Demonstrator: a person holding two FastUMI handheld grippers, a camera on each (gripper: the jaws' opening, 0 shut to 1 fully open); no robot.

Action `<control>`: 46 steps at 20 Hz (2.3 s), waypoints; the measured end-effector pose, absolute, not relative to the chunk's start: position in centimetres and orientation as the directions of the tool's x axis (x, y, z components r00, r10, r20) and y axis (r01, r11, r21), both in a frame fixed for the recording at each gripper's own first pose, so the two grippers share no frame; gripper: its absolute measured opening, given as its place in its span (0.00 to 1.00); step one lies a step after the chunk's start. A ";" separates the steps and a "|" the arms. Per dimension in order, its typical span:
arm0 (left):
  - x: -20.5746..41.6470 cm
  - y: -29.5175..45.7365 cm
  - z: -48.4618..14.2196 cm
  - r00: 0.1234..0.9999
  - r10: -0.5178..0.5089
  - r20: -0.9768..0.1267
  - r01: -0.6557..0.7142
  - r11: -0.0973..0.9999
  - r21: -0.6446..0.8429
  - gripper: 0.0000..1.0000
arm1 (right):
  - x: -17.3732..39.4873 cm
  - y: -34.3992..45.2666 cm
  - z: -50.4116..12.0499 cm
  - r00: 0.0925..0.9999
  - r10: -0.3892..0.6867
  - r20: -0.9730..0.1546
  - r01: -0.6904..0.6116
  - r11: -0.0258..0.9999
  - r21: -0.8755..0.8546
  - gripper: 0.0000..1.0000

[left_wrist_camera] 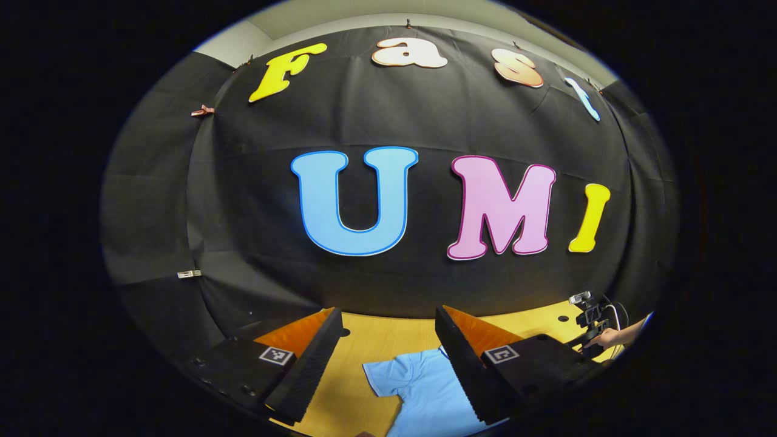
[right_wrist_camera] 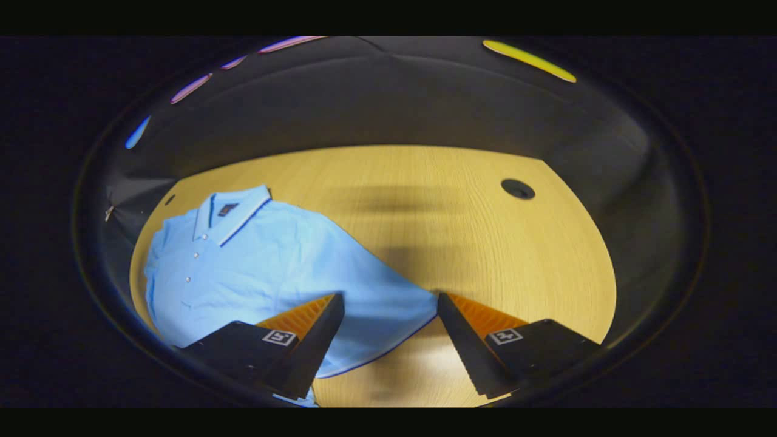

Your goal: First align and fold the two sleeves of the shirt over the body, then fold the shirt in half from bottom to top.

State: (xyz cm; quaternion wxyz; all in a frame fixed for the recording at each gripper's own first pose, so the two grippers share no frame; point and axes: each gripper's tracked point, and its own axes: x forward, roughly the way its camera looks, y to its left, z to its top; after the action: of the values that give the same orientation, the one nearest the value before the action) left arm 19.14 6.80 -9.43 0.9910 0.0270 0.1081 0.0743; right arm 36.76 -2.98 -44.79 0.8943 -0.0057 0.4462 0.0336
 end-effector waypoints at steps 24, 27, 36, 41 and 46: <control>24.3 11.0 -24.1 0.864 0.131 -0.486 -0.163 0.986 -0.023 0.98 | 35.6 14.8 -42.5 0.517 0.403 -0.755 -0.228 0.915 0.332 0.31; 26.1 10.8 -28.6 0.821 0.087 -0.564 -0.149 0.987 -0.065 0.96 | 35.8 14.0 -41.5 0.550 0.405 -0.731 -0.237 0.914 0.329 0.75; 32.9 13.1 -41.8 0.642 0.096 -0.761 -0.151 0.989 -0.003 0.96 | 31.6 7.7 -31.7 0.695 0.401 -0.598 -0.184 0.902 0.390 0.95; 32.7 12.6 -48.9 0.496 0.093 -0.863 -0.149 0.989 0.021 0.96 | 28.8 2.8 -31.3 0.710 0.328 -0.623 -0.120 0.928 0.352 0.95; 33.0 12.7 -50.2 0.472 0.128 -0.872 -0.149 0.987 0.064 0.86 | 27.7 1.3 -31.8 0.706 0.304 -0.639 -0.091 0.935 0.344 0.95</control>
State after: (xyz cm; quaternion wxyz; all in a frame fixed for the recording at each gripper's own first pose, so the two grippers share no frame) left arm 33.04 12.67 -50.17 0.8578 -0.0102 0.5075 0.0805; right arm 27.66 1.29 -31.84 0.9123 0.1447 0.3675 0.1082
